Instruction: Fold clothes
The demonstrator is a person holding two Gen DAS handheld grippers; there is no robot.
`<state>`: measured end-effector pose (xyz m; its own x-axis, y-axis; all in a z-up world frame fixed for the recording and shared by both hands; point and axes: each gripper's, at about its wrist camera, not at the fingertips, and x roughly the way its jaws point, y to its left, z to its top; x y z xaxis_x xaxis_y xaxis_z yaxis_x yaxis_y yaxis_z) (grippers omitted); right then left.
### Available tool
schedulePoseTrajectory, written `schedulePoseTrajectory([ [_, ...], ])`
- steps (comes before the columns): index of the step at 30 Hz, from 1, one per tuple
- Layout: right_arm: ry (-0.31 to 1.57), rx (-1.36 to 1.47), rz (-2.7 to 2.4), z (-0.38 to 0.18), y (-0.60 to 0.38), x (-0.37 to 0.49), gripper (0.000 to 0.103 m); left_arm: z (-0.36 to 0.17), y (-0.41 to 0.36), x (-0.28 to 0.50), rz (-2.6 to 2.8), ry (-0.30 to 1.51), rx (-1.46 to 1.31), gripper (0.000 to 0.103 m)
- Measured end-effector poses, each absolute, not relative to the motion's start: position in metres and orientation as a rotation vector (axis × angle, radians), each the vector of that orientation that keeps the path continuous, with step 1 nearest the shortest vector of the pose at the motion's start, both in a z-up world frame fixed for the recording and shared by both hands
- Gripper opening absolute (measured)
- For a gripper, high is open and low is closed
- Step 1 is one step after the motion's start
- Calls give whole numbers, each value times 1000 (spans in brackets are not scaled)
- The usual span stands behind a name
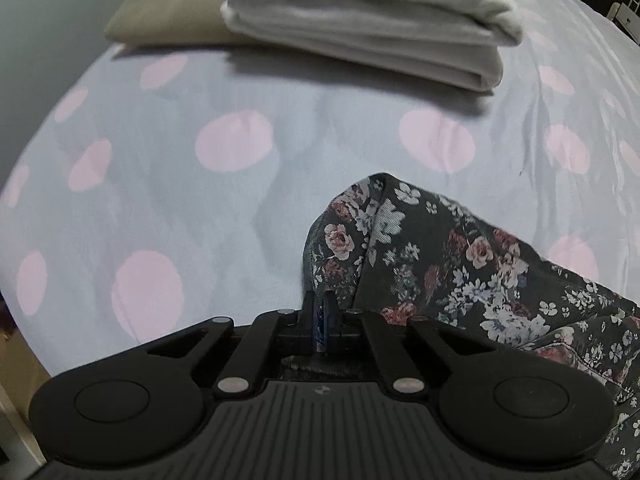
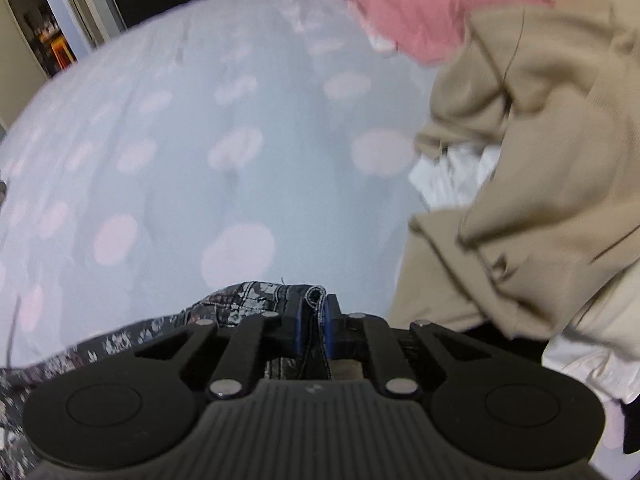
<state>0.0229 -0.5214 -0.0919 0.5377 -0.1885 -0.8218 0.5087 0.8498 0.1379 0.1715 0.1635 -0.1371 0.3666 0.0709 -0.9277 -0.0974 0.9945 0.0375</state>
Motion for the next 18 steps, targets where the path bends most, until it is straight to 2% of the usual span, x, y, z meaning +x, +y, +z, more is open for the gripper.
schedulePoseTrajectory([
  [8,806,340,-426,-30,-521,24,11,-99,170,187,130,1095,-20,1],
  [18,784,267,-501,19,-546,51,10,-26,179,228,199,896,-10,1],
])
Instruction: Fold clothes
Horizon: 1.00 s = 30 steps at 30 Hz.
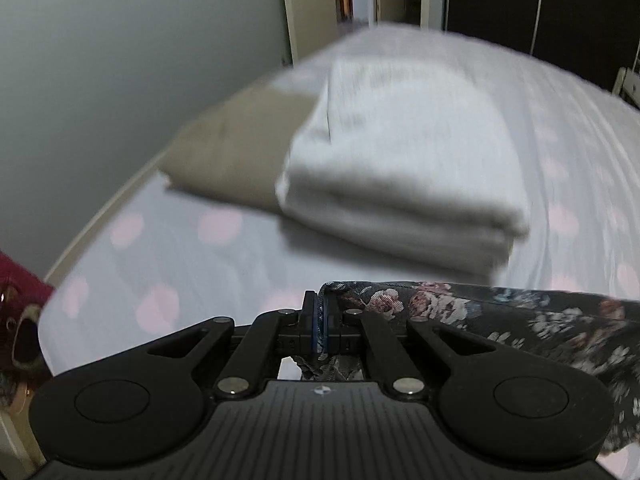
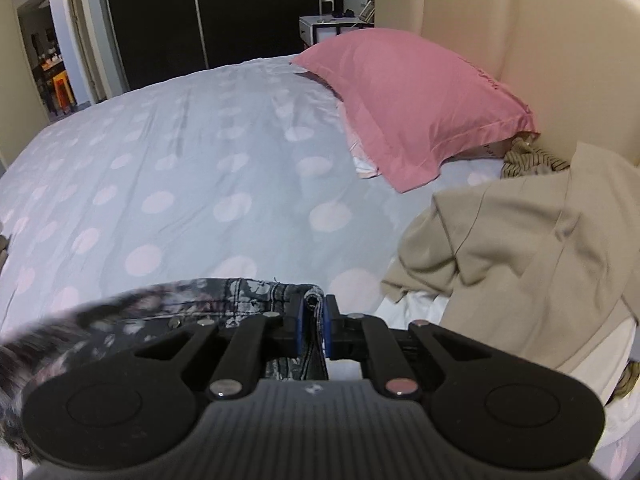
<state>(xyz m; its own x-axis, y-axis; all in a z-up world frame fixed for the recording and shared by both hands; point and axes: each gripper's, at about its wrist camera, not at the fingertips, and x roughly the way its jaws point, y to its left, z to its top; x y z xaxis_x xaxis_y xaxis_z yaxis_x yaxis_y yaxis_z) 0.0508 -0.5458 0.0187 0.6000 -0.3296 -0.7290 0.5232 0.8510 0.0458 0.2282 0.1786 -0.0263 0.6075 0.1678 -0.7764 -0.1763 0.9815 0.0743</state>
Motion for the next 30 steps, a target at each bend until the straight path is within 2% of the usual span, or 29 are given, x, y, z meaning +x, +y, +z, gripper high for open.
schedulePoseTrajectory([
  [5,841,222,-541,8,-551,84,10,-21,160,263,189,900,60,1],
  [15,926,116,-621,-47,-546,153,11,-51,131,315,180,911,153,1],
  [24,942,30,-660,-74,-545,172,14,-68,120,337,176,921,158,9],
  [25,937,13,-667,-72,-545,170,14,-68,121,334,173,920,151,14],
  [28,931,1,-656,-66,-548,160,14,-65,129,320,174,908,141,42],
  [30,930,11,-645,-61,-550,150,14,-63,135,307,169,904,132,45],
])
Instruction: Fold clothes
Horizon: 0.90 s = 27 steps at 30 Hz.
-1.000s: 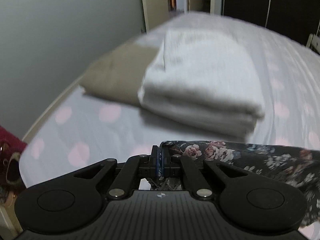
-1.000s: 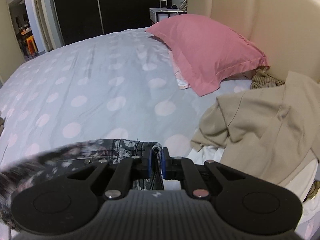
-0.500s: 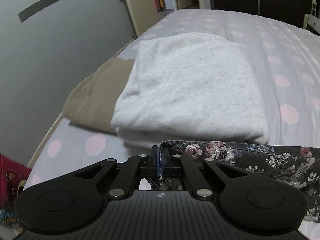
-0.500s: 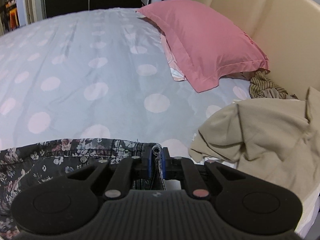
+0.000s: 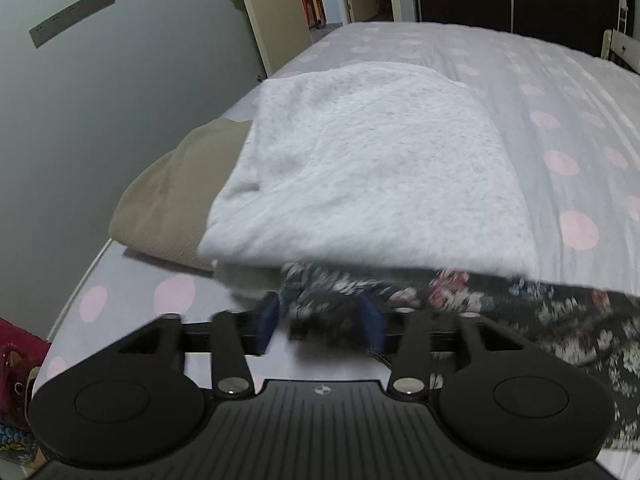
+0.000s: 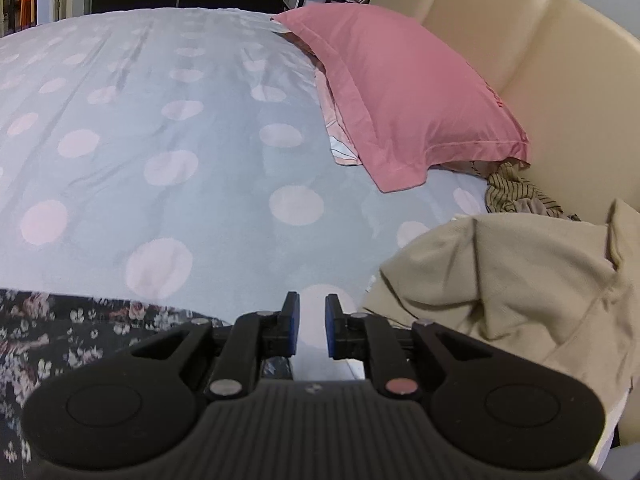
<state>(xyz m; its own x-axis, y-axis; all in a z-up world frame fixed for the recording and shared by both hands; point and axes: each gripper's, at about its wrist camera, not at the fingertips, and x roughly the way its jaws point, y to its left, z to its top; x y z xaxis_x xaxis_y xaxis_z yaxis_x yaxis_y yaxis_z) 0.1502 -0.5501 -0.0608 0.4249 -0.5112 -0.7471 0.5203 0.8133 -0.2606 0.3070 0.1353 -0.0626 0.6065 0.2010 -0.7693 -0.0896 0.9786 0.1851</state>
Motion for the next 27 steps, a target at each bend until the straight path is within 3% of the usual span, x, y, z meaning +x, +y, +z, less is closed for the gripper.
schedulePoseTrajectory([
  [14,1094,193,-510,-71,-524,31,25,-116,191,199,124,1316,25,57],
  [22,1221,239,-517,-94,-516,-16,44,-156,195,166,103,1524,21,58],
  [27,1349,289,-530,-118,-517,-34,47,-175,186,167,99,1627,45,58],
])
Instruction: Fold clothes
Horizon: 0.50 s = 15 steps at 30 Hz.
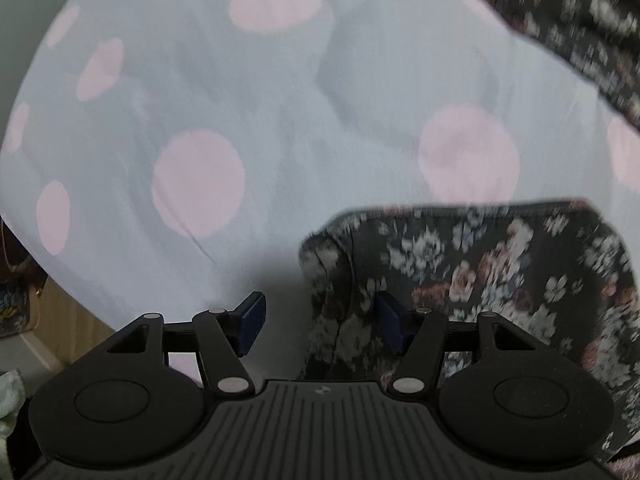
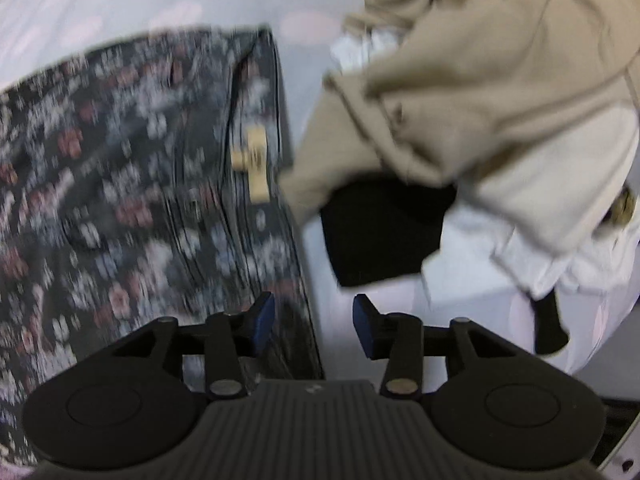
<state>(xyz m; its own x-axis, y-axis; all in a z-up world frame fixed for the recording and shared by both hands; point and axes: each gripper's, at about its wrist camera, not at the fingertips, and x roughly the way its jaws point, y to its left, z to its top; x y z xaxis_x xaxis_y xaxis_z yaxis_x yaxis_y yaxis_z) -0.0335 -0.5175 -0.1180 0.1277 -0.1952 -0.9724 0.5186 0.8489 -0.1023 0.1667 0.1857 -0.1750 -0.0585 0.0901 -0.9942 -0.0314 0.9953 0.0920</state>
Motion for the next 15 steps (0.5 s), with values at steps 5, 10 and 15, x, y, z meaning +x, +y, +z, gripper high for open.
schedulePoseTrajectory([
  [5,1418,333,-531,-135,-521,-46,56,-182,176,165,72,1662,59,58],
  [10,1528,400,-469,-155,-523,-48,62,-183,176,162,45,1677,10,46],
  [15,1552,312,-439,-152,-508,-47,16,-178,167,156,3,1656,29,20],
])
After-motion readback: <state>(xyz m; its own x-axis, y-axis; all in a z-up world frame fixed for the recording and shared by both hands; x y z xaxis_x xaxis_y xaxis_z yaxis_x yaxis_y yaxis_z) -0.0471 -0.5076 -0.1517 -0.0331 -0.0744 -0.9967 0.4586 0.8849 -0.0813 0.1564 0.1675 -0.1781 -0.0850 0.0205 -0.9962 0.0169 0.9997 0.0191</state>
